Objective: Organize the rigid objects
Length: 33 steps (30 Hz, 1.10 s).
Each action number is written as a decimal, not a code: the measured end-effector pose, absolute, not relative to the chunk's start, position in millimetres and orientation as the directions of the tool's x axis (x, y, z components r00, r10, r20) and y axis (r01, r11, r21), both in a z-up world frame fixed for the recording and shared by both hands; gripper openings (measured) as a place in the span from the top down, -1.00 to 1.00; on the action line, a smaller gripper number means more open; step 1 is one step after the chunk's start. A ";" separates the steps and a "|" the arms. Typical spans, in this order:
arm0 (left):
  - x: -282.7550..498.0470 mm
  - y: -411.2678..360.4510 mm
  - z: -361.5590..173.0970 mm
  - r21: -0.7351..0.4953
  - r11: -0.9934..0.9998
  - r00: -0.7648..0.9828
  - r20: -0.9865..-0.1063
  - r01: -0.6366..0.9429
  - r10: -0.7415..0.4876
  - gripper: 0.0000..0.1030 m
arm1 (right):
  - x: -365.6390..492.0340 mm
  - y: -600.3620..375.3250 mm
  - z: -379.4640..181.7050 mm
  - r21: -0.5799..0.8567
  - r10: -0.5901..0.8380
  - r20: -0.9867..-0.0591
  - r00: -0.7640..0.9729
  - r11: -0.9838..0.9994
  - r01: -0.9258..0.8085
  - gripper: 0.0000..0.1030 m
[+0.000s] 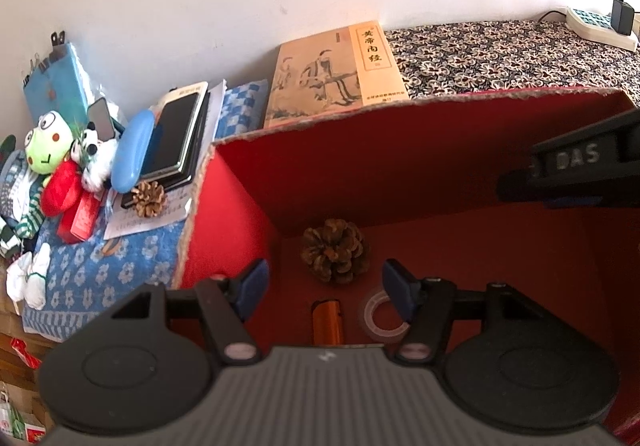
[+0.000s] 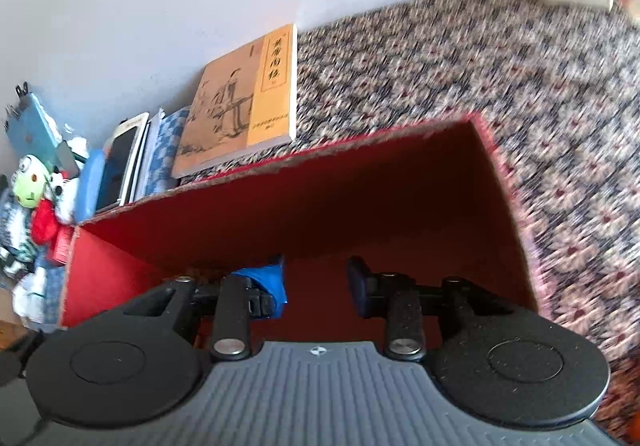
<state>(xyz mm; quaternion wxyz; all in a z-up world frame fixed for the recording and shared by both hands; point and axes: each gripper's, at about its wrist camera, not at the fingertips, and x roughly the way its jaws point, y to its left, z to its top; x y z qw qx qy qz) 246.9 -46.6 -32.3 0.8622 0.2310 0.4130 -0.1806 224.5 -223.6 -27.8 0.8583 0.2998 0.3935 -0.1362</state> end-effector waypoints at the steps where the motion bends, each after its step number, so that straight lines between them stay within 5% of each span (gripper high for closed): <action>1: 246.9 -46.4 -32.0 0.250 0.828 0.595 -0.794 0.502 -0.121 -0.27 | 221.9 -224.5 -26.3 0.400 -0.005 -0.754 0.656 0.789 0.466 0.67; 33: 172.6 -8.8 35.5 0.251 0.862 0.697 -0.701 0.440 -0.152 -0.30 | 100.0 -193.8 17.7 0.449 -0.024 -0.533 0.846 0.839 0.307 0.65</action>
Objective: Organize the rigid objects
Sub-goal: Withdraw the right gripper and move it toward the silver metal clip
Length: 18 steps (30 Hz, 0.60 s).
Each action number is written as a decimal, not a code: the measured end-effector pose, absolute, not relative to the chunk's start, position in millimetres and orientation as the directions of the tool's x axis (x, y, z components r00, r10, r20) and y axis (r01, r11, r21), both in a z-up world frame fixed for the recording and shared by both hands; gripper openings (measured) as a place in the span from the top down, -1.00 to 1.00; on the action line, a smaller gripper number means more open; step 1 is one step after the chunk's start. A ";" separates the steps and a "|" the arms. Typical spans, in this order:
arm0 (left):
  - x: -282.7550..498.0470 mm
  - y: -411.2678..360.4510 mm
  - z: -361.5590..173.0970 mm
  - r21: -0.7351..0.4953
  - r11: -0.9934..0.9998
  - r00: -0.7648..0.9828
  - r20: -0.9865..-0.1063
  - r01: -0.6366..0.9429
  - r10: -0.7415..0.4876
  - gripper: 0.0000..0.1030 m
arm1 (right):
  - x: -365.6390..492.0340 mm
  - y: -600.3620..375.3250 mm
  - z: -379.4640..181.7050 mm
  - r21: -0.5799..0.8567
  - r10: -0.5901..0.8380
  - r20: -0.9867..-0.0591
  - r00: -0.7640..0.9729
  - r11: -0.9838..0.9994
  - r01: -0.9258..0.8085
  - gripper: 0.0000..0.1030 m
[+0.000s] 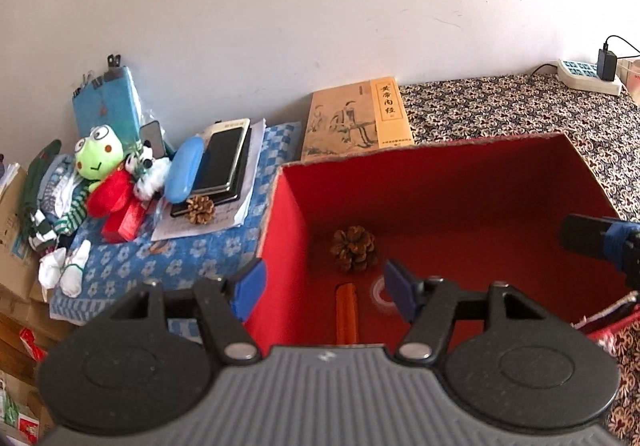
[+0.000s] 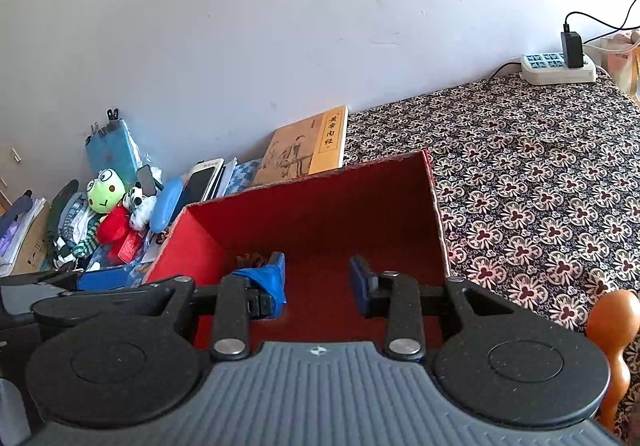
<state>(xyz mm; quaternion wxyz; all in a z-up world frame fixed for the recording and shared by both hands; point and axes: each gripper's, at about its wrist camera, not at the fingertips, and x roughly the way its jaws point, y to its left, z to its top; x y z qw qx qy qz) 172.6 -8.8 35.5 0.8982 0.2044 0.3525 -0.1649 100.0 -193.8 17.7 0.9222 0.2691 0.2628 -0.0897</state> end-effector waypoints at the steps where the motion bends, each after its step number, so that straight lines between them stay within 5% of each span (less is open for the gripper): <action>1: 169.2 -7.5 36.7 0.253 0.861 0.700 -0.698 0.441 -0.153 -0.30 | 97.4 -193.0 17.9 0.445 -0.028 -0.536 0.844 0.840 0.310 0.65; 18: 120.0 11.1 38.6 0.227 0.849 0.677 -0.712 0.477 -0.190 -0.30 | 67.6 -167.0 18.7 0.396 0.004 -0.550 0.835 0.881 0.257 0.65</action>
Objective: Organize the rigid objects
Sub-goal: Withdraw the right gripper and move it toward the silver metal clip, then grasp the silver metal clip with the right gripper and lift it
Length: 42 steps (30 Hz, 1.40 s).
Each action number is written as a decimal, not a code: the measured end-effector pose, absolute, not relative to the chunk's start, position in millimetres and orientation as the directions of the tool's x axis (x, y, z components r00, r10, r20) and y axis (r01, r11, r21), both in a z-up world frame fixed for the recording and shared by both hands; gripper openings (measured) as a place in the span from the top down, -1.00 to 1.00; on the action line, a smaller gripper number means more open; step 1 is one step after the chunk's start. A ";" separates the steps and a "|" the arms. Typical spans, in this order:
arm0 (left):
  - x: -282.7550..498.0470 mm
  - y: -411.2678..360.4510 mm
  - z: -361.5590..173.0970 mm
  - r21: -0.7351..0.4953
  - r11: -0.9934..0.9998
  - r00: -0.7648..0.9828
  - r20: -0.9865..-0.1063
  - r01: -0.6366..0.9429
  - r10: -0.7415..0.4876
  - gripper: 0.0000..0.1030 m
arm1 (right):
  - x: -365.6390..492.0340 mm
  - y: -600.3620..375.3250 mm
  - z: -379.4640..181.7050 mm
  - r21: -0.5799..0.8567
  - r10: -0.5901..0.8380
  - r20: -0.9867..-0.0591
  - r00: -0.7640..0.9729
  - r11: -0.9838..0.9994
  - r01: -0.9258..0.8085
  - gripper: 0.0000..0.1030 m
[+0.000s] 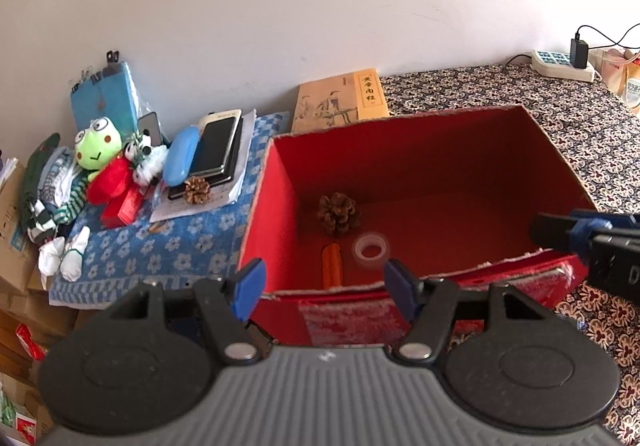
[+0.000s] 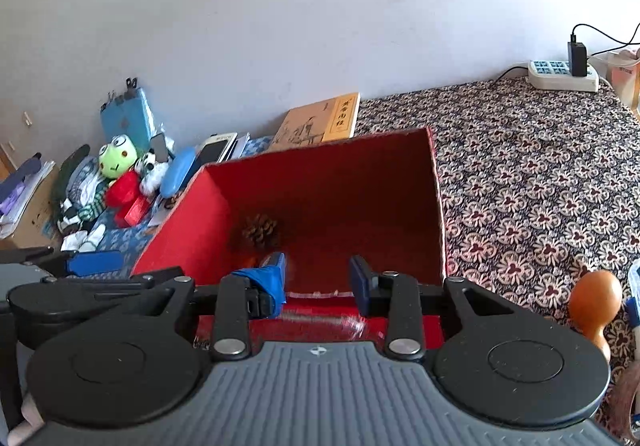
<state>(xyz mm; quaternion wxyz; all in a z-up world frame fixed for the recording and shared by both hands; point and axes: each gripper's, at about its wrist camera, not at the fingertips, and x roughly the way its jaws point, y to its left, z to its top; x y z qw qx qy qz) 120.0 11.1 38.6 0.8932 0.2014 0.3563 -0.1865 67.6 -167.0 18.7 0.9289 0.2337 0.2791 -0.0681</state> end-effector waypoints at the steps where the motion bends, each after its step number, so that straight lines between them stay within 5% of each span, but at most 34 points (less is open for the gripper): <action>1: 118.3 11.7 38.0 0.222 0.849 0.672 -0.715 0.479 -0.193 -0.30 | 65.1 -166.4 18.1 0.400 0.007 -0.548 0.836 0.881 0.254 0.65; 15: 95.8 31.0 10.4 0.124 0.835 0.598 -0.754 0.536 -0.272 -0.32 | 39.2 -164.7 -0.9 0.445 0.052 -0.563 0.825 0.860 0.249 0.66; 29: 64.7 14.8 -62.2 -0.118 0.676 0.254 -0.869 0.727 -0.425 -0.33 | 19.1 -186.1 -63.2 0.511 0.107 -0.708 0.698 0.759 0.403 0.67; 42: 51.5 -9.6 -79.8 -0.211 0.596 0.138 -0.864 0.774 -0.485 -0.33 | 17.9 -217.8 -80.0 0.544 0.073 -0.712 0.698 0.685 0.484 0.69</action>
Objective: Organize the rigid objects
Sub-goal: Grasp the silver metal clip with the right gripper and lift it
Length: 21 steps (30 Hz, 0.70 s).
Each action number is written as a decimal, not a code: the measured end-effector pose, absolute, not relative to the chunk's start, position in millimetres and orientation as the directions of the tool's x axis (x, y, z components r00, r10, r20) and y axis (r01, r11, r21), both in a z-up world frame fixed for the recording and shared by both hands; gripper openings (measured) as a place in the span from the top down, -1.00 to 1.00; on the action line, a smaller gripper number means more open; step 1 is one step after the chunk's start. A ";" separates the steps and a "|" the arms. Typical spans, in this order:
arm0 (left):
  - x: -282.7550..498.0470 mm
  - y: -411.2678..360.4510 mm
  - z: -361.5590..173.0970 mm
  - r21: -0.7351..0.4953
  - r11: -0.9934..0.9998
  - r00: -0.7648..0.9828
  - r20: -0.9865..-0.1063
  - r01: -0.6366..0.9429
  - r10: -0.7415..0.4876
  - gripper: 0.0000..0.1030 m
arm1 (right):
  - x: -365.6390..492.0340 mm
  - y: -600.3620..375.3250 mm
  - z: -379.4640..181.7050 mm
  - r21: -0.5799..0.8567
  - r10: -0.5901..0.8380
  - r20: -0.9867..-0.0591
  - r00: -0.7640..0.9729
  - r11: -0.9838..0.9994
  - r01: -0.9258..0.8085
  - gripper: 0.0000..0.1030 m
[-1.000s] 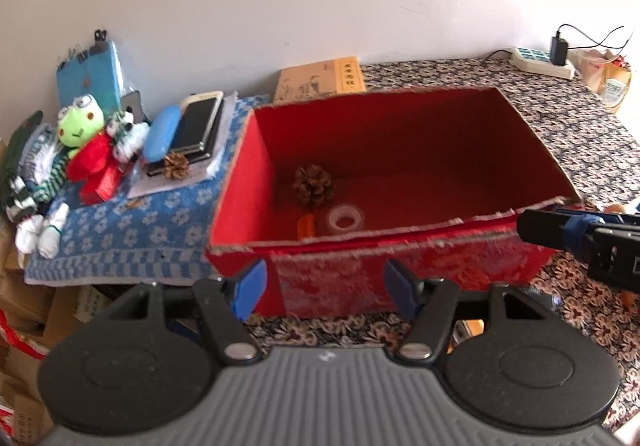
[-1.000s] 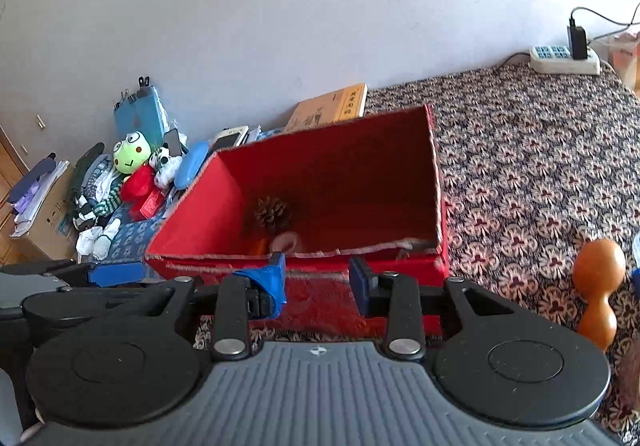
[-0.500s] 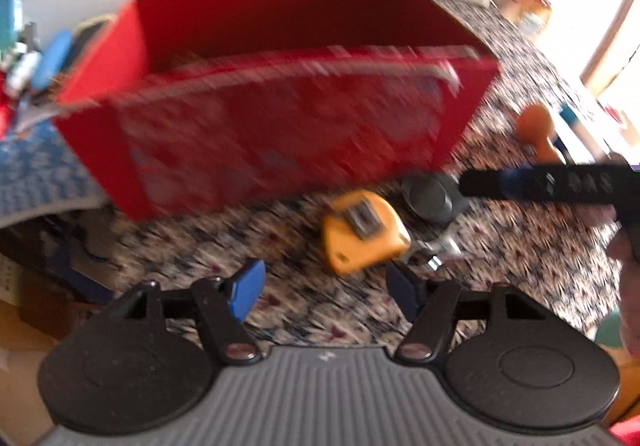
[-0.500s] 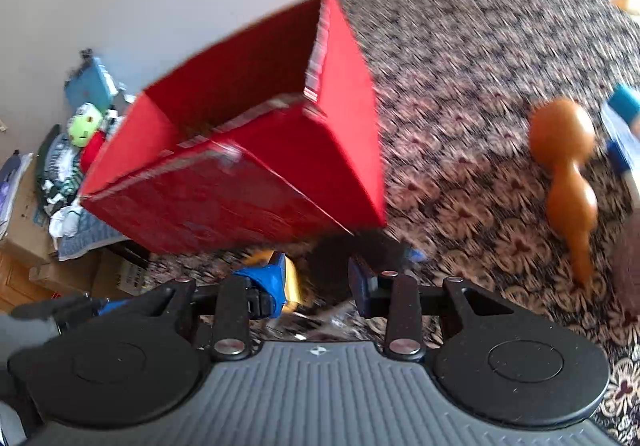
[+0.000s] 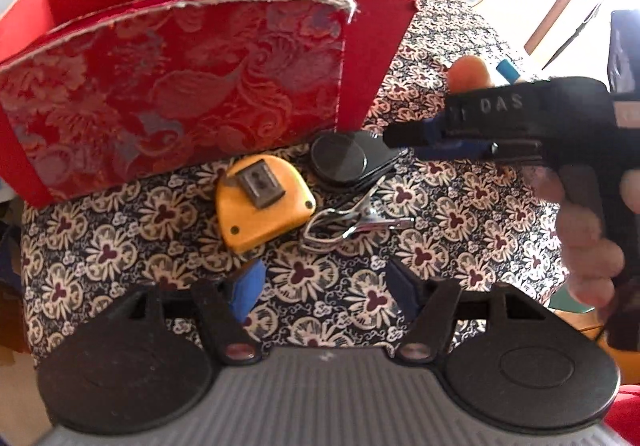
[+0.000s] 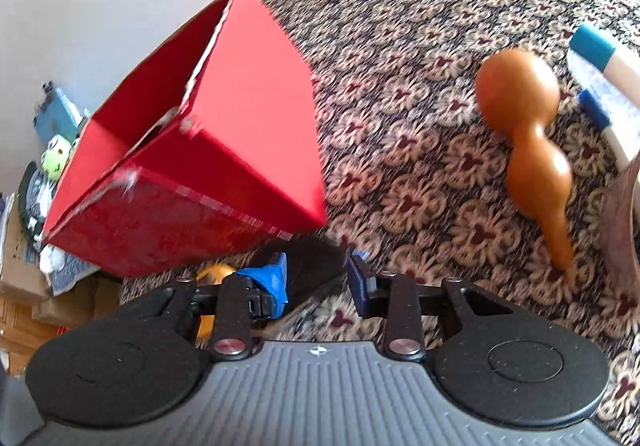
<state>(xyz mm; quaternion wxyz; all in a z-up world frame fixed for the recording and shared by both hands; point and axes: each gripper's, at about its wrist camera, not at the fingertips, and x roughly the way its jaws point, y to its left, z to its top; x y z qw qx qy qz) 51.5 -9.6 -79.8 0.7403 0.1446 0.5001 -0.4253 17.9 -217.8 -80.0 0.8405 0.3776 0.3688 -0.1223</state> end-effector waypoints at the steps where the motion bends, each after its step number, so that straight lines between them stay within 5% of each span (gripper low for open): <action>1: 51.9 -11.4 -81.2 -0.212 0.595 0.136 -0.864 0.775 -0.484 -0.33 | 19.8 -220.8 -81.6 0.548 0.071 -0.711 0.699 0.679 0.489 0.69; 11: 47.0 -25.6 -96.8 -0.265 0.553 0.051 -0.871 0.790 -0.489 -0.33 | 40.7 -209.1 -92.7 0.679 0.367 -0.653 0.663 0.671 0.297 0.68; 21: 37.8 -43.0 -104.7 -0.318 0.485 -0.029 -0.858 0.815 -0.512 -0.33 | 40.2 -214.4 -101.6 0.639 0.365 -0.710 0.602 0.694 0.332 0.69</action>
